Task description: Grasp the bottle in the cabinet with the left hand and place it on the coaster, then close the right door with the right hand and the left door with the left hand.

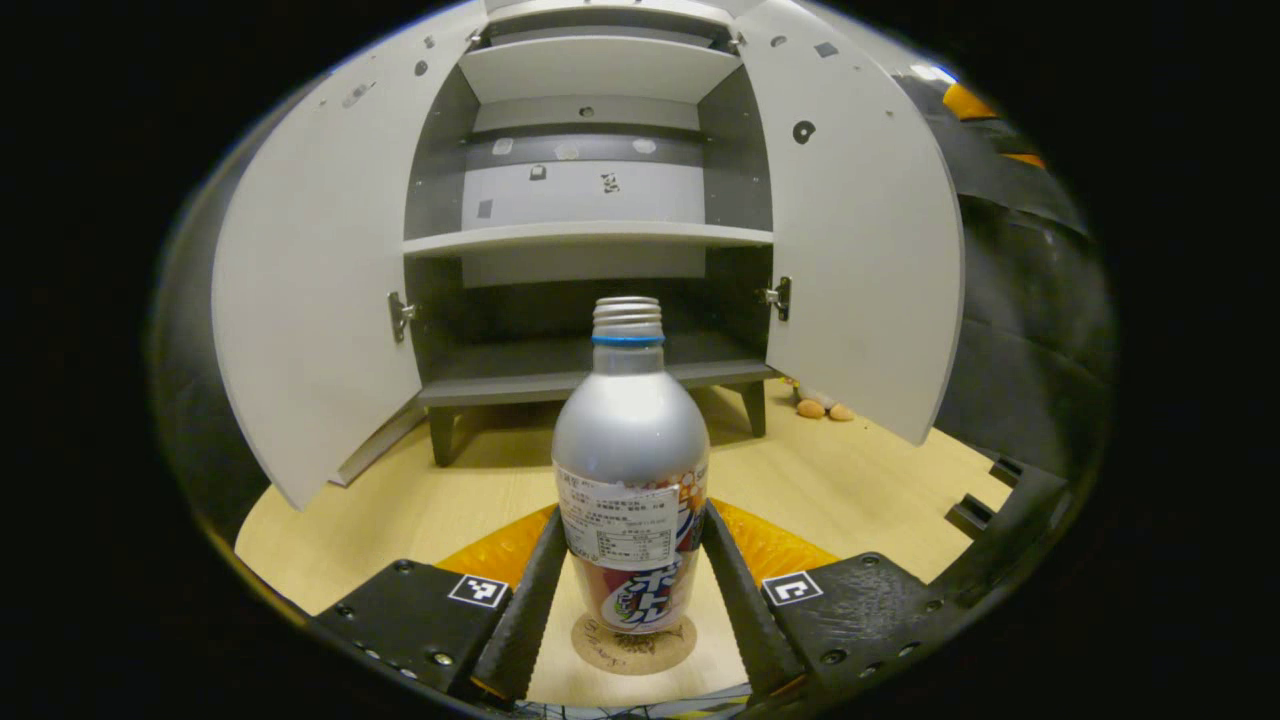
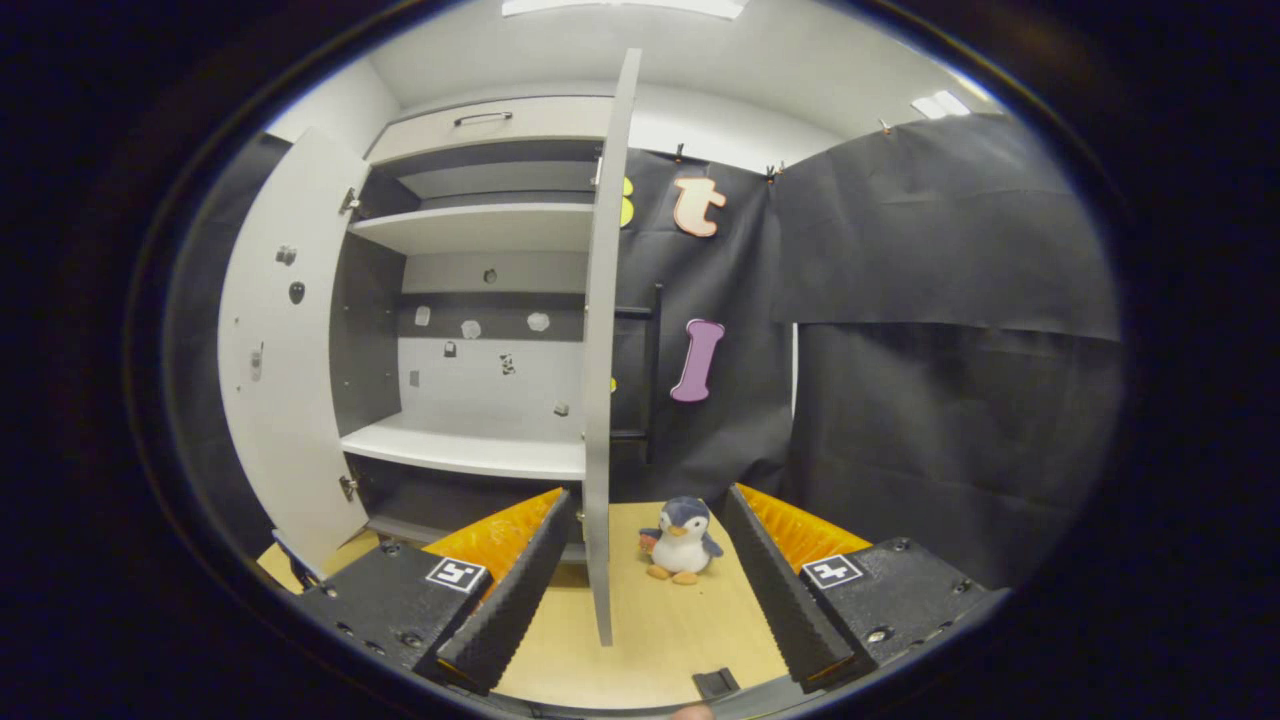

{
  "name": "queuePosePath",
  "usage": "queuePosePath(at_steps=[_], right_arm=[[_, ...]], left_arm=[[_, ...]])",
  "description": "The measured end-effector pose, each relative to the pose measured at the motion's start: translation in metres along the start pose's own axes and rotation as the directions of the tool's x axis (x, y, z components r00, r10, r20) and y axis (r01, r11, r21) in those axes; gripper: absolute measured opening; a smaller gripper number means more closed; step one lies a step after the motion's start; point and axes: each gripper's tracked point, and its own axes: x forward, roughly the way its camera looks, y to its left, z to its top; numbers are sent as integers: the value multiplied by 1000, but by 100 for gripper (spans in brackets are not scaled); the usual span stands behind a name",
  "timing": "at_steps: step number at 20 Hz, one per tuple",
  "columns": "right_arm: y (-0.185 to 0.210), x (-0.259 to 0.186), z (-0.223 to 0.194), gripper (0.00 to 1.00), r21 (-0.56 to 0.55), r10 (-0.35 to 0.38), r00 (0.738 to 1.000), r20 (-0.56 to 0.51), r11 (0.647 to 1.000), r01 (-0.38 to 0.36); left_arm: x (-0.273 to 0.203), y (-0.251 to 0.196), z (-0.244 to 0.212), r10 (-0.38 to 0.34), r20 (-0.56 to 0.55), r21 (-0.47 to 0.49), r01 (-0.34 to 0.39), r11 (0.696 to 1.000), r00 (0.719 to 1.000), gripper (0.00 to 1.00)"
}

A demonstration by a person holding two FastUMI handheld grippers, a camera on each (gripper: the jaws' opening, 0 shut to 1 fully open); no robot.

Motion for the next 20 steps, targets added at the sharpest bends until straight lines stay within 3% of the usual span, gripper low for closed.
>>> queuePosePath(at_steps=[1, 4, 5, 6, 7, 8, 15, 16, 17, 20], right_arm=[[0, 1, 0, 98, 0, 0, 1000, -5, 1000, 0], [-1, -2, 5, 100, 1, -7, 1000, -3, 1000, 7], [-1, -3, 7, 100, 0, -7, 1000, 4, 1000, 7], [-2, -4, 7, 100, -1, -10, 1000, 7, 1000, 10], [-1, -5, 6, 100, -3, -9, 1000, 6, 1000, 9], [-2, -5, 5, 98, -4, -11, 1000, 3, 1000, 12], [-2, -5, -4, 100, -11, -17, 1000, -23, 1000, 17], [-3, -4, -3, 100, -9, -15, 1000, -23, 1000, 15], [-3, -3, -2, 100, -7, -14, 1000, -20, 1000, 14], [-9, 2, -2, 98, -6, -19, 1000, -16, 1000, 19]], left_arm=[[1, 0, -6, -3, -8, 8, 3, 1000, 1000, 77], [5, -1, -18, -9, -17, 38, 10, 999, 1000, 77], [6, 0, -20, -9, -18, 36, 9, 999, 1000, 82], [6, 1, -23, -8, -27, 28, 9, 1000, 1000, 77], [8, 1, -27, -10, -35, 20, 11, 1000, 999, 81], [8, 1, -29, -12, -40, 20, 13, 1000, 999, 77], [6, 8, -45, -12, -41, 47, 14, 999, 999, 77], [6, 9, -46, -7, -50, 53, 10, 999, 999, 83], [7, 10, -50, 6, -68, 56, -2, 998, 998, 80], [2, 14, -67, 25, -134, 21, -23, 1000, 991, 84]])
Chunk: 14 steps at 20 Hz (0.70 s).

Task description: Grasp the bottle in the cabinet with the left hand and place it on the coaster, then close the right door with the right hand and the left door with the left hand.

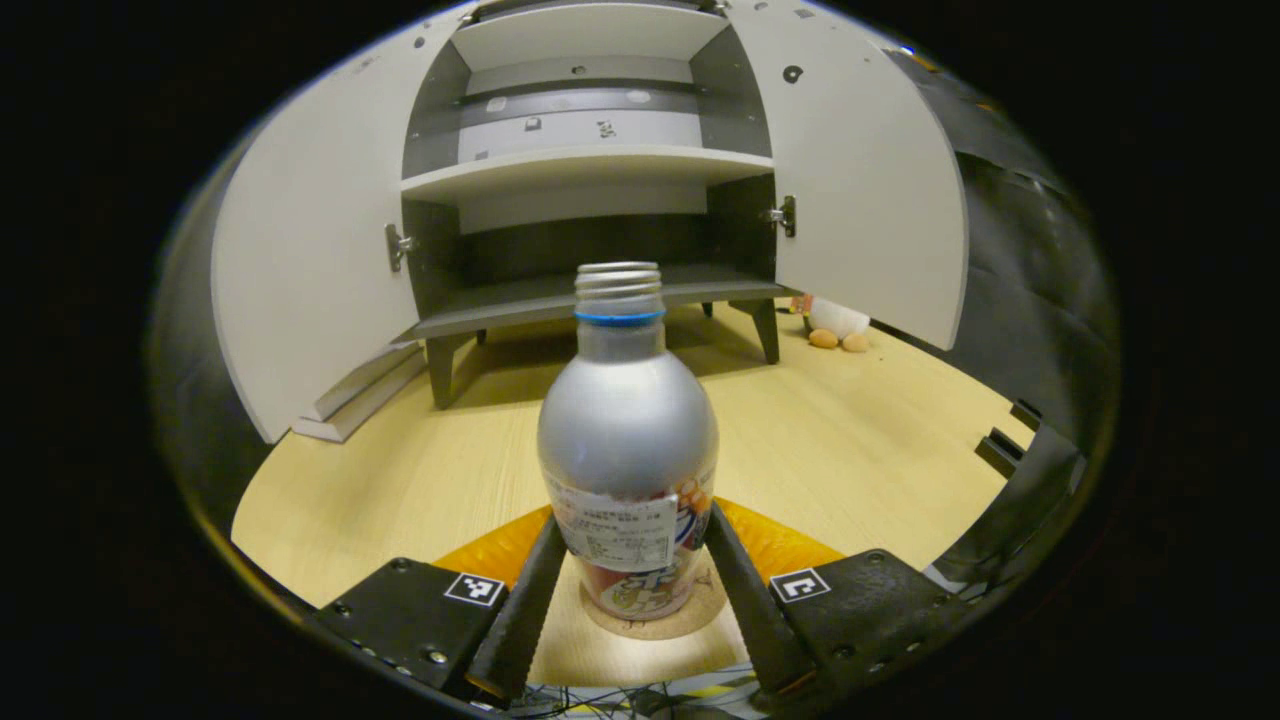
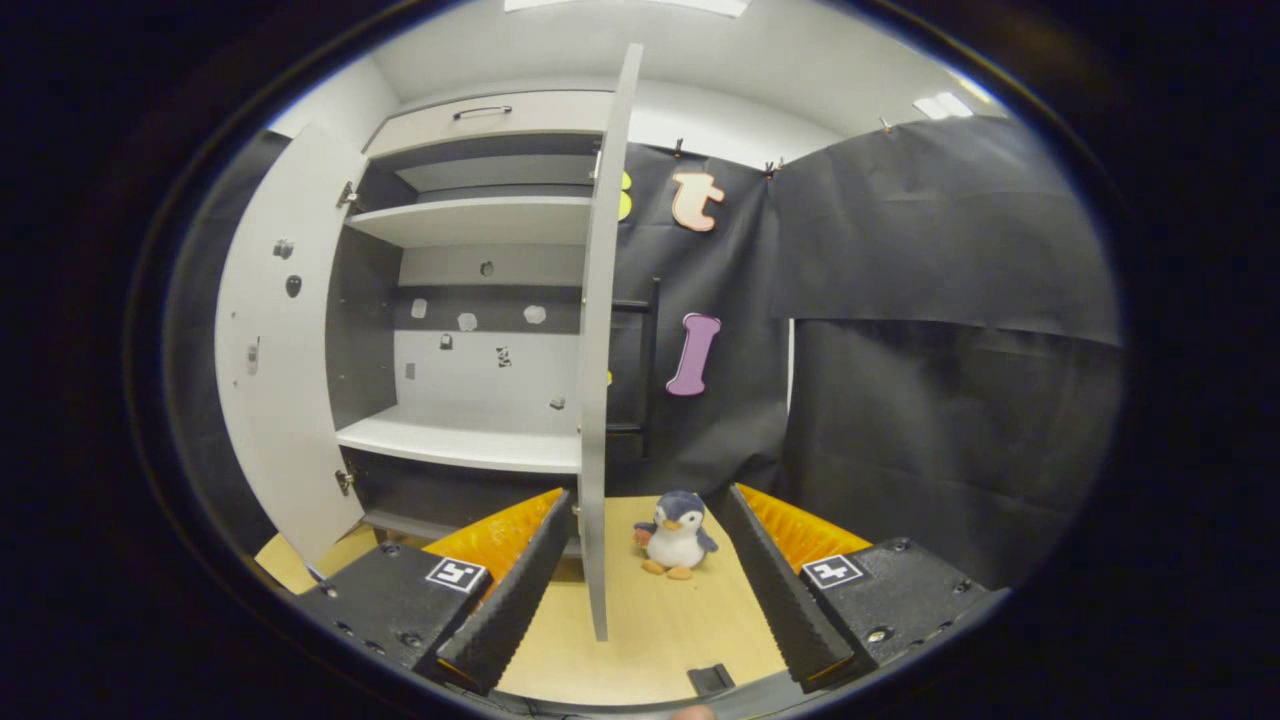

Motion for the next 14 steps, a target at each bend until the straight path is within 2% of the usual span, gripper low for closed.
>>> queuePosePath(at_steps=[1, 3, 7, 9, 10, 14], right_arm=[[-3, 0, 0, 100, 4, 1, 1000, 2, 1000, -1], [-7, 3, 2, 98, 12, 1, 1000, 8, 1000, -1], [-16, 13, 5, 100, 19, -2, 1000, 21, 1000, 2], [-22, 18, 4, 100, 16, -4, 1000, 20, 1000, 4], [-26, 20, 5, 100, 19, -5, 1000, 25, 1000, 4], [-41, 31, 16, 100, 38, -7, 998, 57, 999, 5]], left_arm=[[-2, 0, -2, 2, -9, 0, -2, 1000, 1000, 82], [-4, 1, -2, 4, -19, 12, -4, 1000, 1000, 84], [-7, 2, 0, 13, -32, 34, -12, 999, 999, 83], [-9, 4, 5, 29, -39, 36, -27, 999, 999, 86], [-10, 5, 8, 32, -44, 29, -30, 999, 999, 95], [-19, 6, 25, 50, -40, 25, -49, 998, 998, 98]])
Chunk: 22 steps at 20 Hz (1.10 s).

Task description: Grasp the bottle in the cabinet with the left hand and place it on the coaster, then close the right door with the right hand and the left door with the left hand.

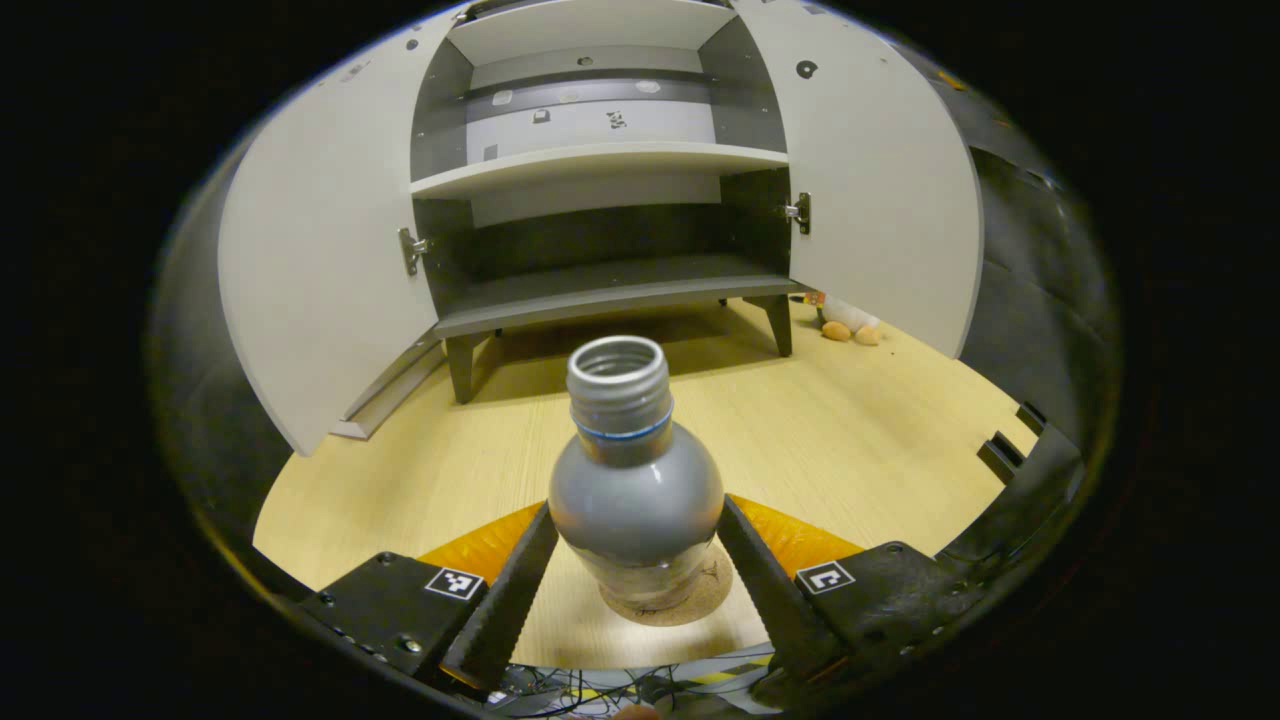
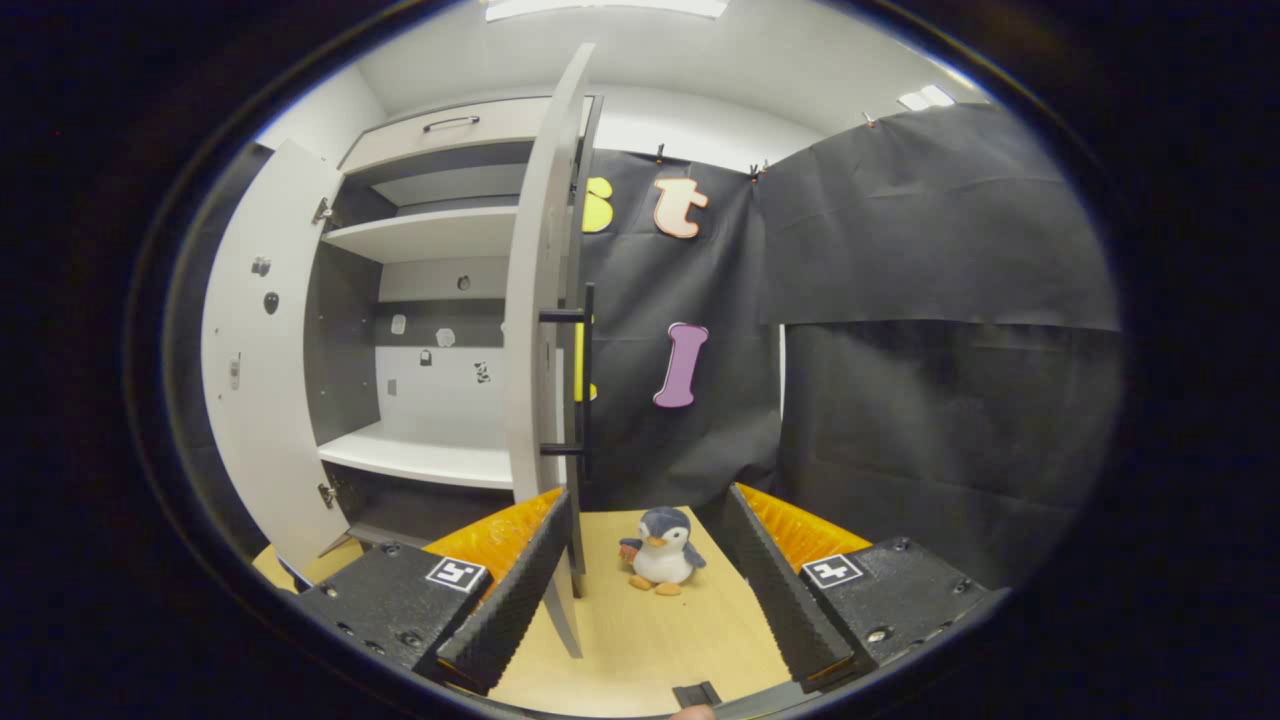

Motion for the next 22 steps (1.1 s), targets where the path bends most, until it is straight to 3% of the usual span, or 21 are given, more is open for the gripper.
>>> queuePosePath(at_steps=[7, 11, 18, 20, 21, 22], right_arm=[[-22, 32, 29, 100, 19, -18, 998, 61, 1000, 16], [-32, 51, 50, 100, 18, -33, 995, 89, 999, 32], [-5, 71, 59, 100, 39, 68, 994, 81, 997, -71], [-4, 71, 63, 94, 26, 86, 992, 88, 996, -89], [-1, 69, 63, 97, 13, 103, 990, 101, 994, -105], [3, 69, 64, 91, -5, 123, 986, 109, 992, -123]], left_arm=[[-29, -4, 42, 15, 52, 19, -16, 1000, 999, 98], [-49, -2, 83, 26, 137, 32, -30, 999, 990, 98], [-74, 23, 138, 83, 231, -16, -81, 997, 969, 98], [-81, 33, 152, 105, 249, -38, -98, 994, 963, 98], [-85, 40, 159, 119, 260, -48, -110, 993, 958, 98], [-87, 46, 166, 135, 270, -57, -124, 991, 953, 98]])
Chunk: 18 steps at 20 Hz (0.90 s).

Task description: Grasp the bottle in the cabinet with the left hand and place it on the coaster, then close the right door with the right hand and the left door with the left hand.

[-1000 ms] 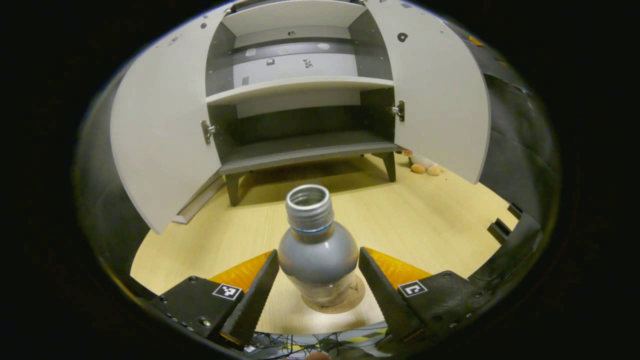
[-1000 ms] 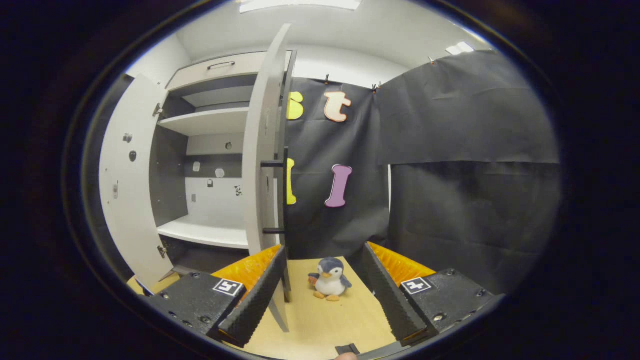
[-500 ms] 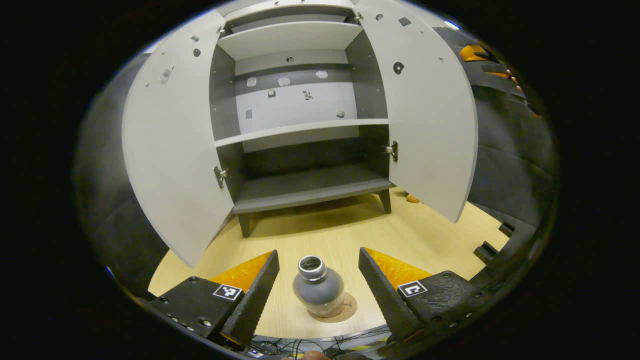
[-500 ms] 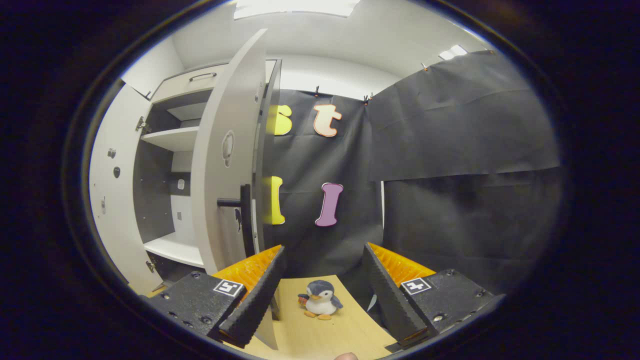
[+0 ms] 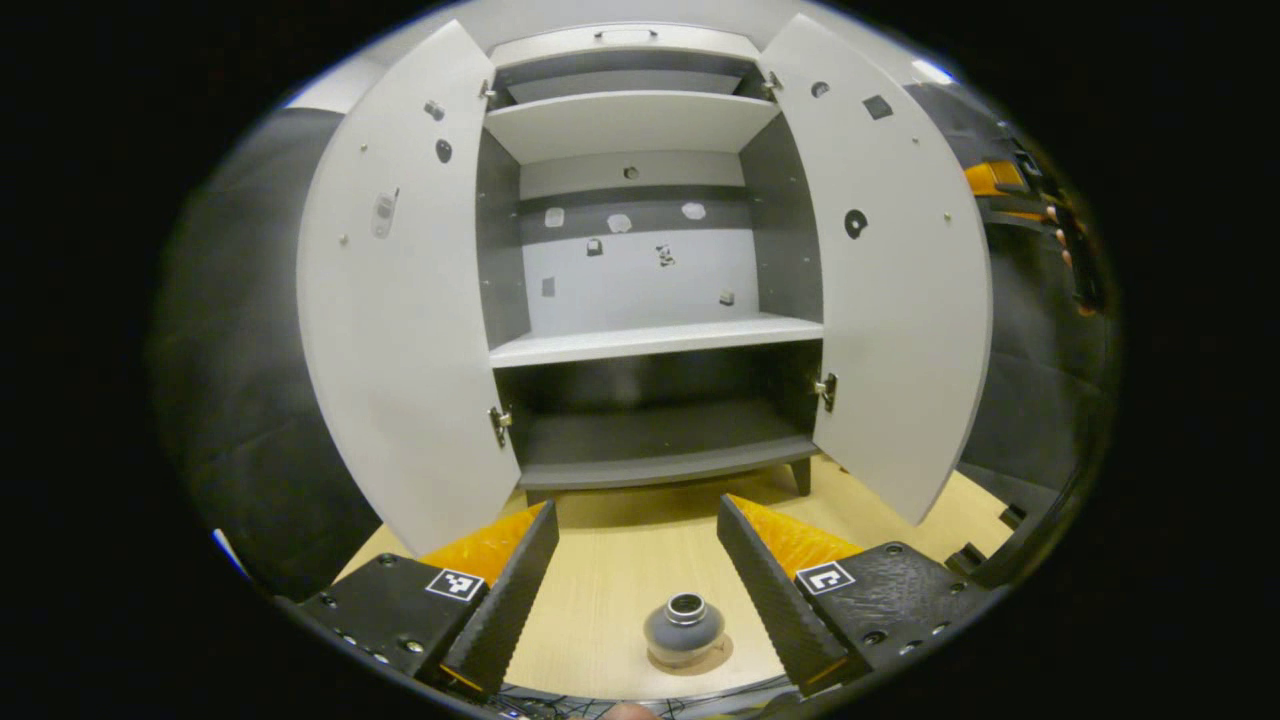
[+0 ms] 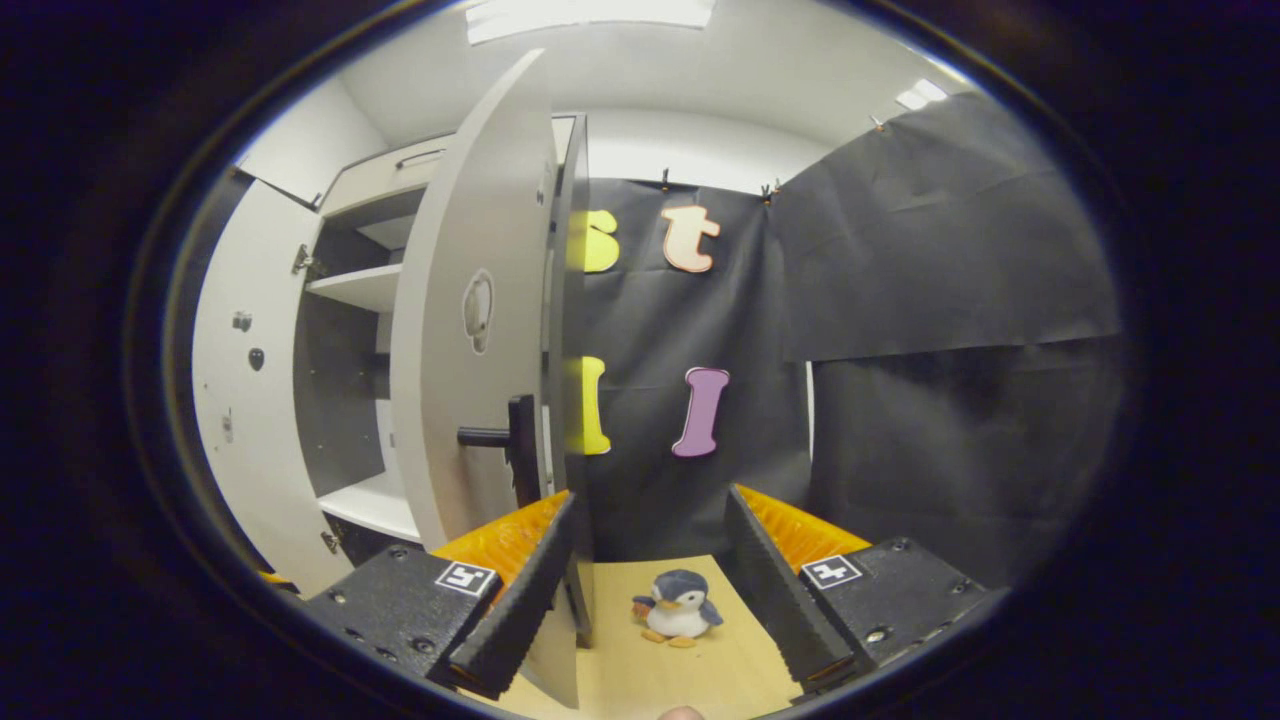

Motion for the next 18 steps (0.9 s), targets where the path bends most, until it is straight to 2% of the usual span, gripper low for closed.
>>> queuePosePath(at_steps=[2, 3, 4, 5, 7, 12, 18], right_arm=[[3, 1, 0, 88, -22, 18, 1000, -3, 1000, -18], [3, 0, 0, 92, -27, 25, 1000, -8, 999, -25], [4, 0, 0, 87, -20, 31, 999, -14, 999, -31], [5, 0, -1, 92, -8, 40, 999, -24, 999, -40], [10, 1, -2, 92, 11, 67, 997, -35, 998, -67], [51, -4, -6, 91, -12, 196, 979, -51, 980, -196], [86, -1, -6, 91, -17, 275, 960, -56, 961, -277]], left_arm=[[-1, 12, 14, 29, 18, -6, -29, 1000, 999, 99], [-2, 18, 20, 41, 26, -13, -40, 999, 999, 98], [-2, 25, 25, 52, 30, -23, -51, 998, 998, 98], [-1, 33, 31, 63, 36, -35, -61, 997, 997, 98], [-4, 44, 40, 78, 40, -64, -75, 995, 996, 98], [-14, 72, 66, 121, 66, -102, -114, 988, 990, 98], [-35, 98, 83, 184, 96, -119, -172, 978, 978, 99]])
